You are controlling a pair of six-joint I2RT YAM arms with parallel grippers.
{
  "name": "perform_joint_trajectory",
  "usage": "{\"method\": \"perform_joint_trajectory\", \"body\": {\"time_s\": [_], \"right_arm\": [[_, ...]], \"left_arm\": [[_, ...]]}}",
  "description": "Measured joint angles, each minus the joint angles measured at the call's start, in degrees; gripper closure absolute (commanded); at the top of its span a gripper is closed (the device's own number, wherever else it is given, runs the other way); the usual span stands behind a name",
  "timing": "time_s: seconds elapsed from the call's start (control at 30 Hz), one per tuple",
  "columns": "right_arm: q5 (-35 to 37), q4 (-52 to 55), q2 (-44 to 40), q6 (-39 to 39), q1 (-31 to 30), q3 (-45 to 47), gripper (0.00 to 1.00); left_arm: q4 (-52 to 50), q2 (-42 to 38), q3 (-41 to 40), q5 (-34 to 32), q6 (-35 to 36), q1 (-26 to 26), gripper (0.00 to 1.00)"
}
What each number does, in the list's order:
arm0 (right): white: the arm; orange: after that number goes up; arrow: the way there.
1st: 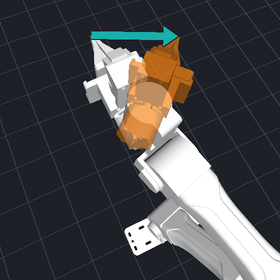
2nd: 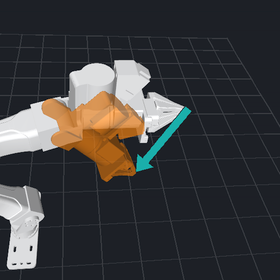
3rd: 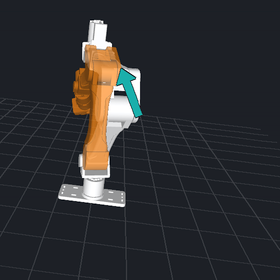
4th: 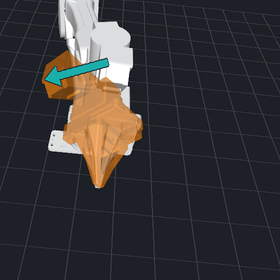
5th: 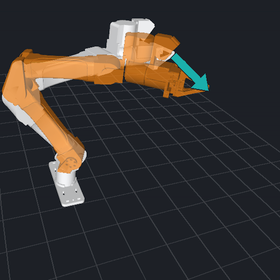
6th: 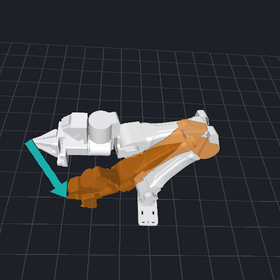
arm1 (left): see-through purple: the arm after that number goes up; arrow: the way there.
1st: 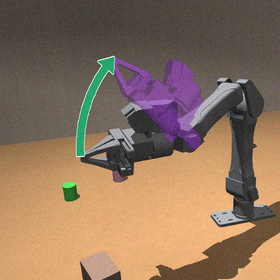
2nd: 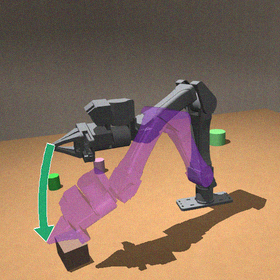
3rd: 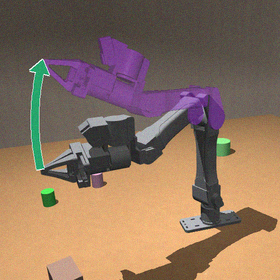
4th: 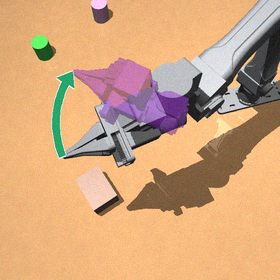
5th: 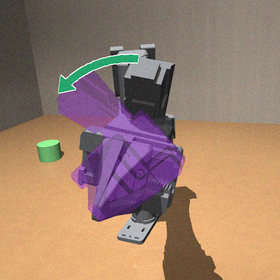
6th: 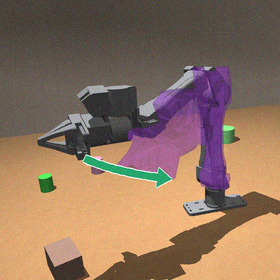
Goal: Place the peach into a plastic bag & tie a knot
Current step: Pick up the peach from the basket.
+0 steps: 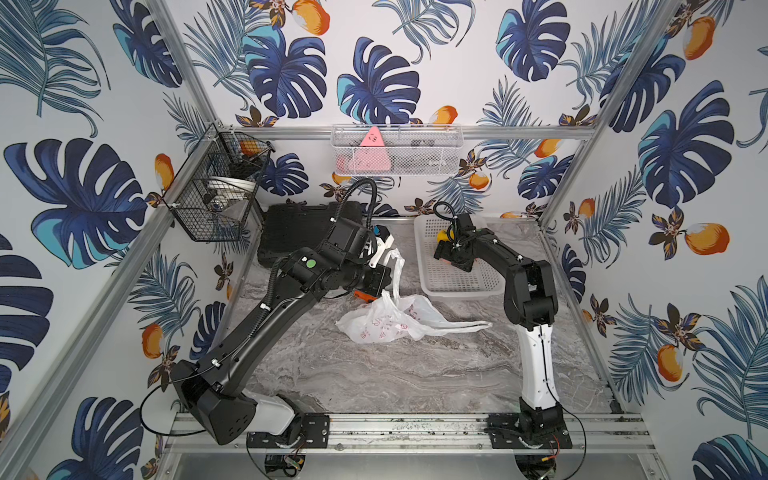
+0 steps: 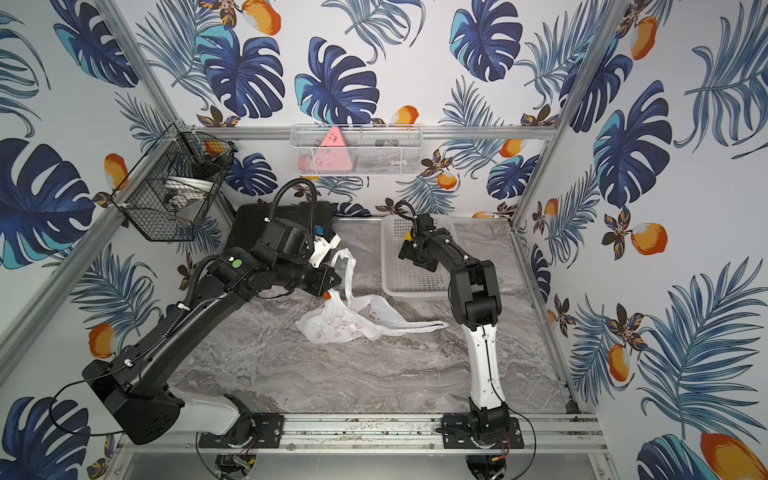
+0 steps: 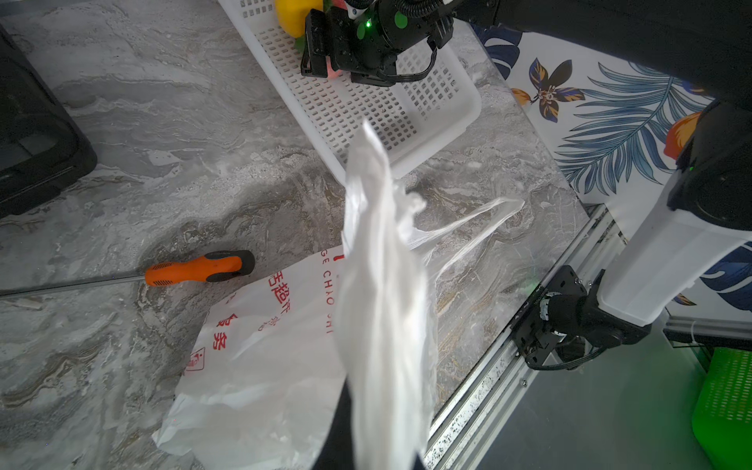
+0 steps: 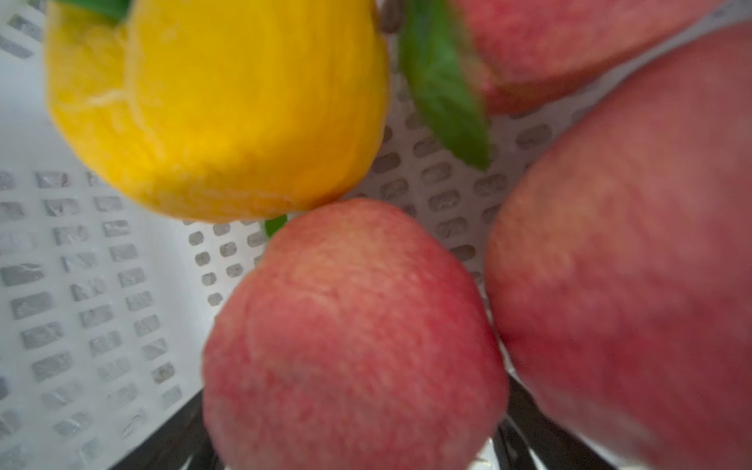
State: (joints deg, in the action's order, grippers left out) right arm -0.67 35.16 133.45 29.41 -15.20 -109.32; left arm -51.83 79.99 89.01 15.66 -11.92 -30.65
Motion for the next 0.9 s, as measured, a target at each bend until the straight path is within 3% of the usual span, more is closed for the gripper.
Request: {"method": "perform_joint_trajectory", "body": {"time_s": [0.27,0.57,0.73,0.9], "right_arm": [[1.27,-0.22,-0.17,-0.09,0.0,-0.11,0.14],[1.84,-2.01,-1.9,0.09,0.04,0.44,0.36],[1.62,-3.02,-7.76,0.13,-0.02,5.4,0.43],[-1.14,-3.23,-20.9,0.09,-2.54,14.64,0.5]], "left_arm": [[0.04,-0.35,-0.52,0.37,0.07,0.07,1.0],[0.39,-0.94,-0.63,0.57,0.09,0.2,1.0],[0.42,-0.9,-0.63,0.52,0.13,0.28,1.0],[0.35,0.15,0.98,-0.11,1.38,0.61,1.0]]}}
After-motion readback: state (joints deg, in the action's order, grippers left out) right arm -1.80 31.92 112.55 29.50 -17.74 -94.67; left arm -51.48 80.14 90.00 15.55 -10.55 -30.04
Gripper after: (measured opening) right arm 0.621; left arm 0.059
